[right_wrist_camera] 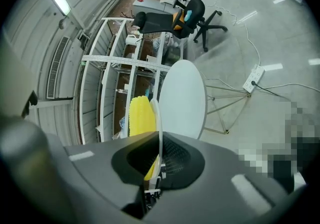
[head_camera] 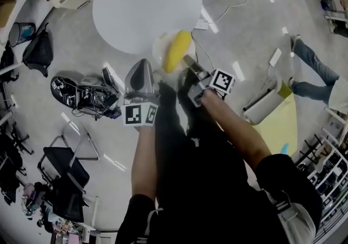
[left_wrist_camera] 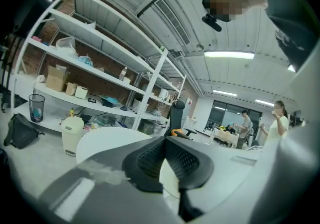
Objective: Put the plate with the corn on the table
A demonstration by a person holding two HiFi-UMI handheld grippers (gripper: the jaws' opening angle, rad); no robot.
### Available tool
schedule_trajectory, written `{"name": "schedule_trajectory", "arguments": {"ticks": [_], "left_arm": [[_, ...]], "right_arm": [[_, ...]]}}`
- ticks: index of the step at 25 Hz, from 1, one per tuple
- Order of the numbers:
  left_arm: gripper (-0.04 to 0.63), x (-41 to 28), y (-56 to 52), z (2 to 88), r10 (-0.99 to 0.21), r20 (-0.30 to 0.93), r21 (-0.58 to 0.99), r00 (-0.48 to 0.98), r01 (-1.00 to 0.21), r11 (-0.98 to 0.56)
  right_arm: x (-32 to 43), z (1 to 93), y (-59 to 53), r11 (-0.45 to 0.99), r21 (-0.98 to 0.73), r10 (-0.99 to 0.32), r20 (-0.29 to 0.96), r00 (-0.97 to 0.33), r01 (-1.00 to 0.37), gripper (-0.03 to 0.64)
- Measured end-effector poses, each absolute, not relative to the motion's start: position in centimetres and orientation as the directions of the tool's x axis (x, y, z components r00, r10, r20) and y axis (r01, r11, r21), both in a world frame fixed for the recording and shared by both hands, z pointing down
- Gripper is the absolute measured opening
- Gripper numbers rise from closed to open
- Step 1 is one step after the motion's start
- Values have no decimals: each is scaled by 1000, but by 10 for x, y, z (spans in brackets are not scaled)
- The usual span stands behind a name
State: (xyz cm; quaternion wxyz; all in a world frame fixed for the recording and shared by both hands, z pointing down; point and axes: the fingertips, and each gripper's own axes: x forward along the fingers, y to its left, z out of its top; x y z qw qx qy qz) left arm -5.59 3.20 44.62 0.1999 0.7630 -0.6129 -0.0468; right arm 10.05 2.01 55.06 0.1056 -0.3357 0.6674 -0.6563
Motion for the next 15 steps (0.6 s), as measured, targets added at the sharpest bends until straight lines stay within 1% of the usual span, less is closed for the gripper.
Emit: {"name": "schedule_trajectory", "arguments": {"ticks": [15], "left_arm": [[5, -43, 13, 493, -948, 185, 371, 258, -912, -176]], "right_arm": [[110, 606, 15, -125, -948, -588, 307, -748, -291, 18]]}}
